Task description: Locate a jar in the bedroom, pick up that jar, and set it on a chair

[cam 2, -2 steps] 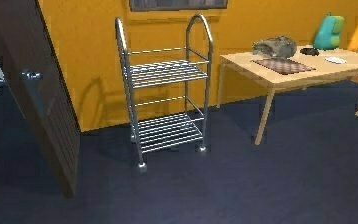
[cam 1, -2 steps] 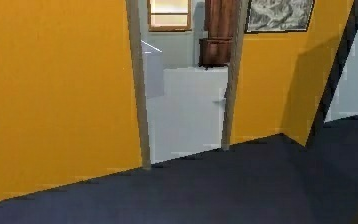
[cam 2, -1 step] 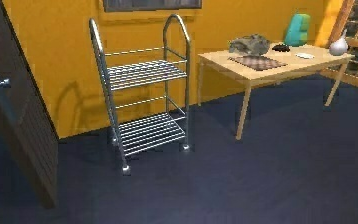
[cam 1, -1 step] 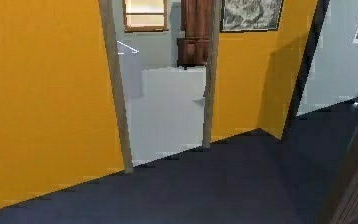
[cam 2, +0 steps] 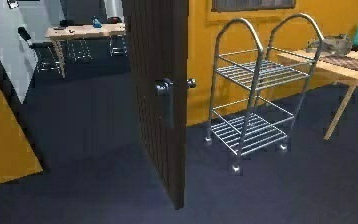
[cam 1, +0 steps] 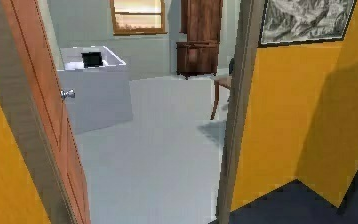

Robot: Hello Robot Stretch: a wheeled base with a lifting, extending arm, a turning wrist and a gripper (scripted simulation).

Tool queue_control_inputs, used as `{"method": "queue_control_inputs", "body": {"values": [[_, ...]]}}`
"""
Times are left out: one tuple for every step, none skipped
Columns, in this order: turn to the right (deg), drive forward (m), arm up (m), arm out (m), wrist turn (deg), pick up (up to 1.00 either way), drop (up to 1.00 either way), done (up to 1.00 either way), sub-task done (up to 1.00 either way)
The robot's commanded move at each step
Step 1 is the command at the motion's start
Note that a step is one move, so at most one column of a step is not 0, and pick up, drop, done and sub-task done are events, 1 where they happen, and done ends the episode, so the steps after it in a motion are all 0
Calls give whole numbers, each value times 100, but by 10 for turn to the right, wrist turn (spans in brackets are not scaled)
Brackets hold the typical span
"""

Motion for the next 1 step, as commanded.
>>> {"method": "queue_control_inputs", "body": {"values": [[0, 65, 0, 0, 0, 0, 0, 0, 0]]}}
